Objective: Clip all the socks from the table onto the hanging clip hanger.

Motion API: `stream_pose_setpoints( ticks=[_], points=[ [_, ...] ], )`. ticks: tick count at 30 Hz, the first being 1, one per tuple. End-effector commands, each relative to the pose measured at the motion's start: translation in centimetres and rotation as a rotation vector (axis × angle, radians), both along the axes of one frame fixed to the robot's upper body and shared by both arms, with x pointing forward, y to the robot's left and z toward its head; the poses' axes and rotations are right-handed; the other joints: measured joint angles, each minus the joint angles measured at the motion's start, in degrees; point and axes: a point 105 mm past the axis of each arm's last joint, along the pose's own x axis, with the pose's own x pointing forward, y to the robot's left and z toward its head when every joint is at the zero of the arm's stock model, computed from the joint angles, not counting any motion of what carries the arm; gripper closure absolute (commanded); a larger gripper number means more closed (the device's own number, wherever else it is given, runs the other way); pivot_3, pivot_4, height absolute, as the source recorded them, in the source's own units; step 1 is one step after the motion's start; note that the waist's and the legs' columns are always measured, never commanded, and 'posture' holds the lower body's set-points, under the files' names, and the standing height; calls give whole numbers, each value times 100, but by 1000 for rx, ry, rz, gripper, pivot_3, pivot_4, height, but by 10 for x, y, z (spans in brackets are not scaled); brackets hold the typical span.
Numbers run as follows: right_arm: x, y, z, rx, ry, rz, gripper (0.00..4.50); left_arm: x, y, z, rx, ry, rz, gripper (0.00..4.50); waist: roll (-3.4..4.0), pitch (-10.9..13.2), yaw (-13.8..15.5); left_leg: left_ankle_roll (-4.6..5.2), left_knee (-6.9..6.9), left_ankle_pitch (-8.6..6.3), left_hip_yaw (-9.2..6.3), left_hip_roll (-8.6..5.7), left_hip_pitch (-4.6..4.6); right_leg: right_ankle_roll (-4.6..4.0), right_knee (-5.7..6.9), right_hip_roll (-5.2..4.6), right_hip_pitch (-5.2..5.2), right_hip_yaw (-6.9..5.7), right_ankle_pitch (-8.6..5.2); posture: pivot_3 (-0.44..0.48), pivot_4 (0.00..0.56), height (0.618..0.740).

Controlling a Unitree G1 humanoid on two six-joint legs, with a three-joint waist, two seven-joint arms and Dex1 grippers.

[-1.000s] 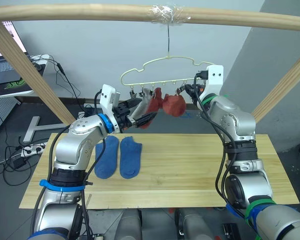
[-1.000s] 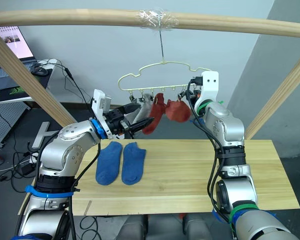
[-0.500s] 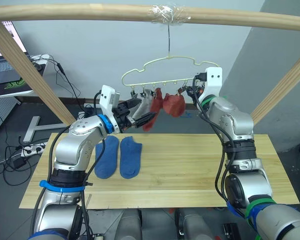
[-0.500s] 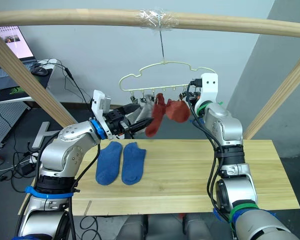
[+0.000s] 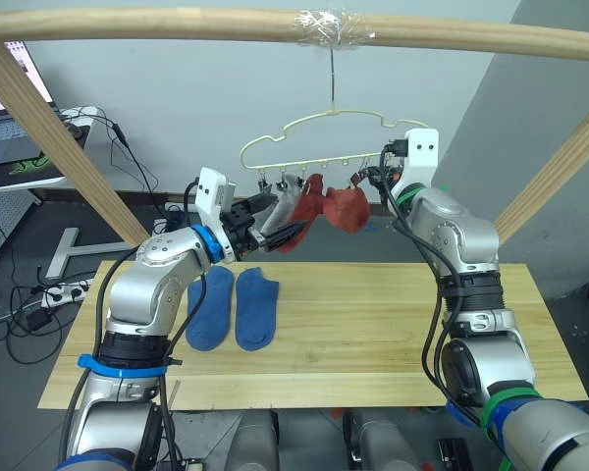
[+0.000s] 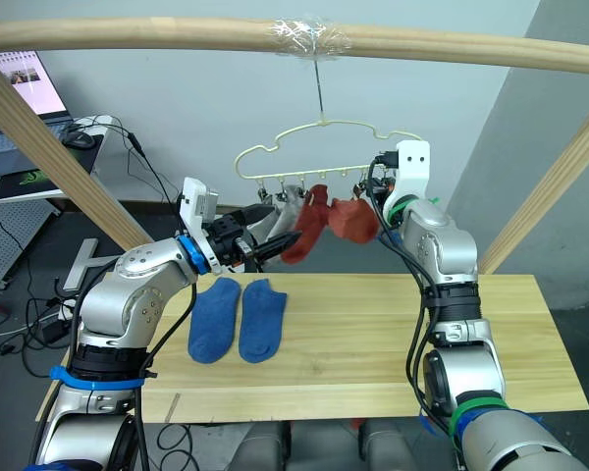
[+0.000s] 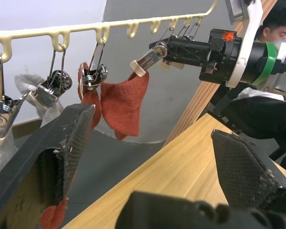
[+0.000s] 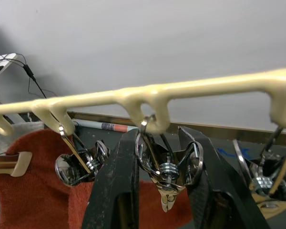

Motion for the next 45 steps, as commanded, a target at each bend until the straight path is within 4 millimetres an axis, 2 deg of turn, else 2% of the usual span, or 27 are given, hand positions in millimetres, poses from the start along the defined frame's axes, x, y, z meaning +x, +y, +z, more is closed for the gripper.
stream_pose_setpoints(
  ticks=[1, 4, 7, 10, 20, 26, 29, 30, 45],
  points=[
    [1, -3, 19, 1, -62, -14, 3235, -3, -3, 10, -3, -52, -7, 0, 0, 0, 4, 0, 0, 0, 0, 0, 0, 0, 0, 0, 0, 0, 0, 168, 170, 740],
    [-1, -3, 13, 10, -38, -9, 3235, -3, -3, 10, -3, -53, -6, 0, 0, 0, 5, 0, 0, 0, 0, 0, 0, 0, 0, 0, 0, 0, 0, 167, 169, 740],
    [0, -3, 13, 14, -37, -15, 2679, -3, -3, 10, -4, -53, -8, 0, 0, 0, 5, 0, 0, 0, 0, 0, 0, 0, 0, 0, 0, 0, 0, 167, 169, 740],
    [0, -4, 14, 12, -40, -24, 1704, -3, -4, 10, -5, -54, -10, 0, 0, 0, 5, 0, 0, 0, 0, 0, 0, 0, 0, 0, 0, 0, 0, 167, 169, 740],
    [1, -4, 18, 17, -44, -25, 1704, -2, -4, 10, -4, -55, -7, 0, 0, 0, 6, 0, 0, 0, 0, 0, 0, 0, 1, 0, 0, 0, 0, 168, 169, 740],
    [0, -3, 13, 8, -27, -27, 1704, -3, -4, 9, -3, -55, -4, 0, 0, 0, 6, 0, 0, 0, 0, 0, 0, 0, 1, 0, 0, 0, 0, 169, 169, 740],
    [-1, -3, 12, 9, -25, -27, 2226, -3, -4, 9, -4, -55, -5, 0, 0, 0, 6, 0, 0, 0, 0, 0, 0, 0, 1, 0, 0, 0, 0, 169, 169, 740],
    [-1, -3, 13, 11, -26, -27, 2542, -3, -4, 9, -4, -54, -6, 0, 0, 0, 6, 0, 0, 0, 0, 0, 0, 0, 1, 0, 0, 0, 0, 169, 169, 740],
    [-1, 2, 22, 47, -29, -30, 2542, -2, -5, 9, -3, -58, -5, 0, 0, 0, 5, 0, 0, 0, 0, 0, 0, 0, 1, 0, 0, 0, 0, 168, 164, 740]
  ],
)
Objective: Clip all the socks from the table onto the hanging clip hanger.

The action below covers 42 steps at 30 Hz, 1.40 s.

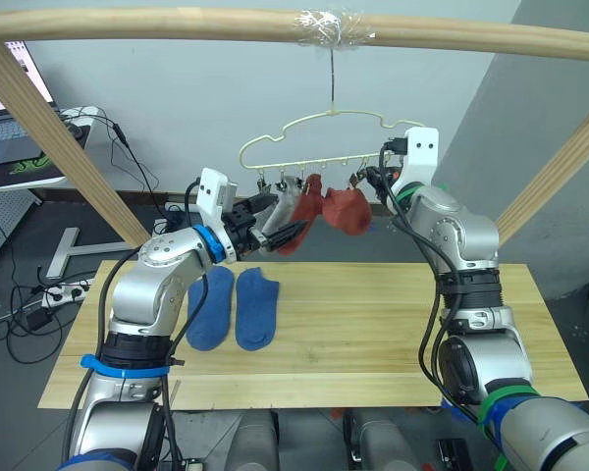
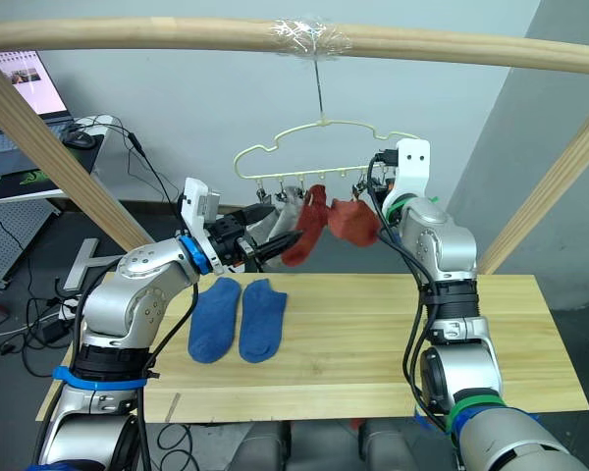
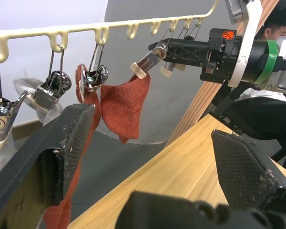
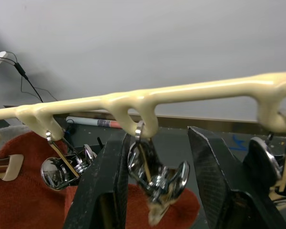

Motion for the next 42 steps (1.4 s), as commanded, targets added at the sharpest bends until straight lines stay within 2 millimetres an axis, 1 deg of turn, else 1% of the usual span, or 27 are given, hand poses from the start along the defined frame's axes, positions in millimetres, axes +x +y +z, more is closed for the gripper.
stream_pose_setpoints(
  ticks=[1, 18, 21, 24, 26, 31, 33, 35, 37, 39, 42],
  points=[
    [-1, 4, 25, 32, -73, 13, 2542, -3, -3, 9, -3, -51, -10, 0, 0, 0, 0, 0, 0, 0, 0, 0, 0, 0, 0, 0, 0, 0, 0, 168, 164, 740],
    [0, 10, 28, 62, -67, 36, 2542, -2, -2, 8, 1, -57, -3, 0, 0, 0, 30, 0, 0, 0, 0, 0, 0, 0, 2, 0, -1, -1, 0, 175, 158, 740],
    [0, 10, 27, 57, -62, 33, 3191, -2, -2, 8, 1, -58, -3, 0, 0, 0, 35, 0, 0, 0, 0, 0, 0, 0, 2, 0, -1, -1, 0, 174, 157, 740],
    [0, 9, 26, 51, -59, 29, 4055, -2, -2, 8, 2, -58, -2, 0, 0, 0, 45, 0, 0, 0, 0, 0, 0, 0, 2, 0, 0, -1, 0, 174, 157, 740],
    [0, 9, 26, 47, -59, 27, 4416, -2, -2, 8, 3, -59, 0, 0, 0, 0, 52, 0, 0, 0, 0, 0, 0, -1, 2, 0, 0, -1, 0, 174, 157, 740],
    [1, 6, 26, 40, -61, 20, 4416, 1, -1, 4, 9, -40, 20, 0, 0, 0, 63, 0, 0, 0, 0, 0, 0, -1, 2, 0, 0, -1, 0, 171, 157, 740],
    [0, 5, 26, 37, -63, 18, 4416, 4, 0, -5, 44, -3, 50, 0, 0, 0, 64, 0, 0, 0, 0, 0, 0, -1, 2, 0, 0, -1, 0, 171, 157, 740],
    [0, 5, 27, 32, -64, 17, 4416, 8, 5, -22, 116, 55, 87, 0, 0, 0, 67, 0, 0, 0, 0, 0, 0, -1, 3, 0, 0, -1, 0, 165, 161, 740],
    [0, 6, 27, 29, -65, 22, 4416, 12, 9, -43, 209, 107, 102, 0, 0, 0, 65, 0, 0, 0, 1, 0, 3, -1, 4, 0, 0, 0, 0, 169, 161, 740],
    [-2, 8, 27, 25, -68, 31, 4416, 20, 18, -71, 308, 171, 149, 0, 0, -1, 69, 0, 0, 0, 0, 0, 3, -1, 6, 1, 0, -1, 0, 168, 161, 740],
    [-3, 12, 28, 22, -71, 38, 4416, 31, 30, -99, 413, 209, 198, 0, 0, 0, 67, 1, 0, 1, 1, 0, 5, -1, 7, 2, -1, 0, 0, 164, 165, 740]
  ],
)
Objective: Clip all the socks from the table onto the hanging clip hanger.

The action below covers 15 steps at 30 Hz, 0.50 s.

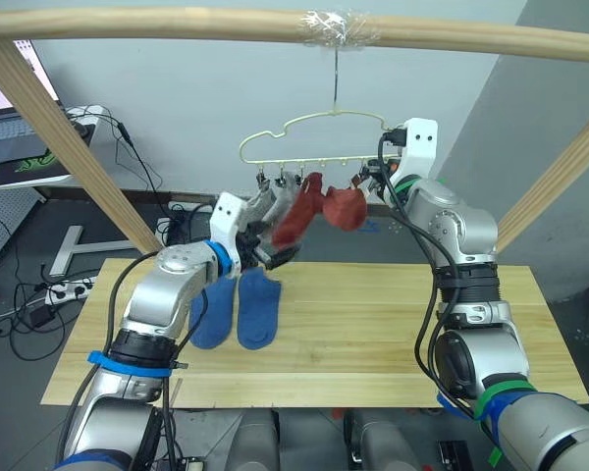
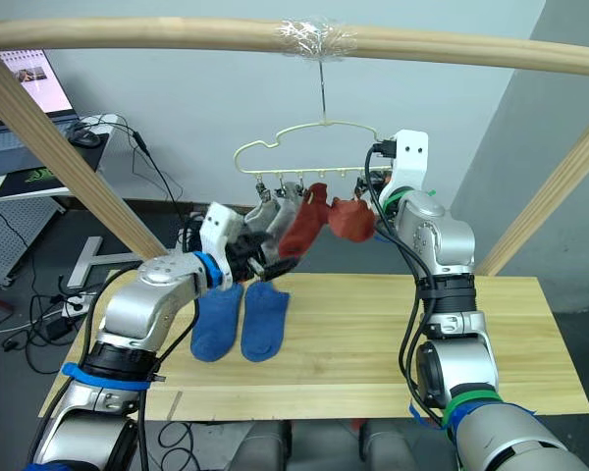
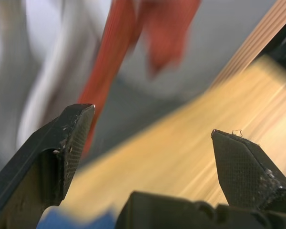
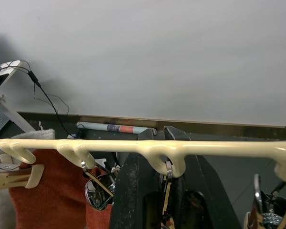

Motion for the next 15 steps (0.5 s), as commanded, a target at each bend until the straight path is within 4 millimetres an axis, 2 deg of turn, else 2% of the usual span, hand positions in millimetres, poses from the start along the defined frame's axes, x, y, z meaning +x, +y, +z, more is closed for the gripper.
stream_pose_setpoints(
  ticks=[1, 8, 15],
  points=[
    [-4, 4, 19, -1, -67, 16, 4416, 14, 9, -18, 112, -7, 31, 0, 0, 0, 4, 0, 0, 0, -1, 1, 0, 0, 0, 1, 0, -1, 0, 164, 165, 740],
    [-6, 4, 21, 1, -73, 15, 4416, 35, 16, -45, 207, 11, 56, 0, 0, 0, 15, 0, 0, 0, 1, -1, -4, 0, -2, -1, -2, -2, 0, 138, 169, 740],
    [-9, 0, 23, -1, -75, 2, 4416, 36, 24, -65, 252, 84, 75, 0, 0, 0, -40, 0, -4, 0, 0, 0, -4, 0, -1, 0, -4, -3, 0, 113, 175, 740]
  ],
)
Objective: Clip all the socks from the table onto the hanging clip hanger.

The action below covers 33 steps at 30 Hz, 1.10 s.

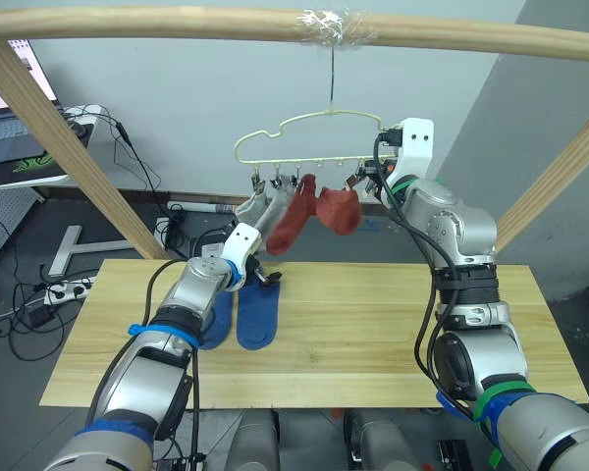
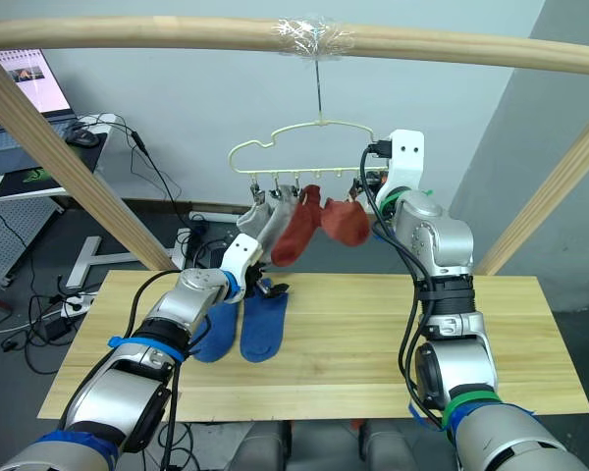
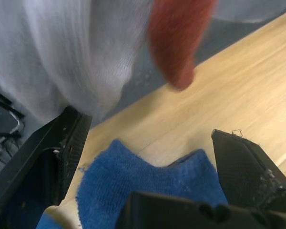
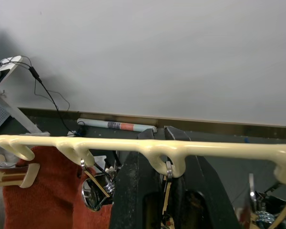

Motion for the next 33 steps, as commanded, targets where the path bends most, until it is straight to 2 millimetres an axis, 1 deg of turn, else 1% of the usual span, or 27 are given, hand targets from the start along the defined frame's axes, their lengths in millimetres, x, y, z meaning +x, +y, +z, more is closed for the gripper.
stream_pose_setpoints(
  ticks=[1, 5, 10, 15, 17, 21, 25, 27, 30, 33],
  points=[
    [-5, -4, 19, 9, -69, -8, 4416, 1, 4, 0, 27, -4, -7, 0, 0, 0, -12, 0, -1, 0, 0, 0, 0, 0, 0, 0, 0, 0, 0, 113, 175, 740],
    [-7, -5, 19, 9, -68, -12, 4416, -5, 9, -9, 49, 32, -11, 0, 0, 0, -11, 0, -1, 0, -1, 0, 0, 0, 0, 0, 1, -1, 0, 106, 182, 740],
    [-7, -5, 19, 8, -66, -13, 4416, -17, 9, -29, 95, 115, -34, 0, 0, 0, -15, 0, -1, 0, -1, 0, 1, 0, 3, 0, 1, -1, 0, 109, 184, 740],
    [-7, -5, 19, 7, -67, -16, 4416, -21, 12, -37, 122, 135, -35, 0, 0, 0, -21, 0, -1, 0, -1, 0, 4, 0, 3, 0, 4, -1, 0, 101, 184, 740],
    [-7, -6, 19, 6, -66, -17, 4416, -17, 9, -32, 100, 107, -29, 0, 0, 0, -26, 0, -1, 0, -1, 0, 5, 0, 4, 0, 5, -1, 0, 101, 184, 740],
    [-8, -6, 18, 5, -65, -19, 4416, -4, -4, -10, -21, 38, -2, 0, 0, 0, -47, 0, 0, 1, -2, -1, 5, 0, 5, 0, 6, -1, 0, 98, 184, 740],
    [-8, -7, 18, 7, -64, -22, 4416, 1, -2, 8, -51, -34, -2, 0, 0, 0, -70, 0, 1, 1, -2, -1, 2, 0, 2, -1, 4, -1, 0, 92, 186, 740],
    [-9, -8, 17, 8, -63, -25, 4416, -1, 0, 15, -64, -57, -9, 0, 0, 0, -90, 0, -1, 1, -4, 0, 1, 0, 2, 0, 3, -2, 0, 89, 187, 740],
    [-9, -9, 17, 8, -63, -28, 4416, -7, 1, 22, -71, -70, -24, 0, 0, 0, -105, 0, -4, 0, -5, 1, 1, 0, 2, 0, 3, -2, 0, 89, 188, 740],
    [-10, -9, 17, 8, -62, -28, 4416, -15, 1, 23, -65, -54, -35, 0, 0, 0, -107, 0, -3, 1, -5, 0, 2, 0, 3, 0, 3, -2, 0, 89, 188, 740]
  ],
)
